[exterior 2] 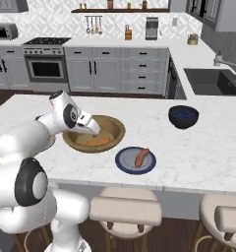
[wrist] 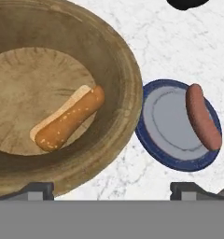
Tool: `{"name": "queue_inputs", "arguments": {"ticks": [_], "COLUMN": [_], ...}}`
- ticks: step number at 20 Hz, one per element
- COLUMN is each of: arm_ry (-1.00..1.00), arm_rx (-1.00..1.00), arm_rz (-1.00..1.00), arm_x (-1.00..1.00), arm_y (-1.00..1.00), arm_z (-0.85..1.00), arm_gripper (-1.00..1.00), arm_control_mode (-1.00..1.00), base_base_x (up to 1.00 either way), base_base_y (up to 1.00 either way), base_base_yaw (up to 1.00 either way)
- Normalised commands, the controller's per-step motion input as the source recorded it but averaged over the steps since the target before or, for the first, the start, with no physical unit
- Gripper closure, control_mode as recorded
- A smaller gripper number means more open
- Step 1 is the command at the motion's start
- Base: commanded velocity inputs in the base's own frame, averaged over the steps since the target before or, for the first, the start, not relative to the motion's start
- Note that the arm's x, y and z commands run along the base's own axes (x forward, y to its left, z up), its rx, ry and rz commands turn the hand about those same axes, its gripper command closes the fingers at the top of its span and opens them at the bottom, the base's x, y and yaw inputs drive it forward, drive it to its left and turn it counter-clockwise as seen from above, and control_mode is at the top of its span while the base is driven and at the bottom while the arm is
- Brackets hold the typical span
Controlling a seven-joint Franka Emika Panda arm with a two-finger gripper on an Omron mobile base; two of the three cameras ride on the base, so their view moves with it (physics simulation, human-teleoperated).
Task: Place one bun and one sausage from the bowl on each plate.
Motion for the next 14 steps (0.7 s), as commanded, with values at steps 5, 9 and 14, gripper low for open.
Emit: {"name": "queue_inputs", "arguments": {"ticks": [5, 9, 14], "arm_ry": [0.24, 0.02, 0.08], "arm_rx": [-0.02, 0.12, 0.23], "arm_rz": [-0.08, -0.08, -0.12], "arm_x": [0.68, 0.09, 0.17], "arm_y": [0.39, -0.61, -0.34], "arm_z": [-0.37, -0.88, -0.55], "arm_gripper": [-1.0, -1.0, -1.0], "arm_control_mode": [-1.0, -1.0, -1.0], "base_base_x": [0.0, 0.0, 0.0], "base_base_y": [0.0, 0.0, 0.0], "base_base_yaw": [0.0, 0.0, 0.0]}}
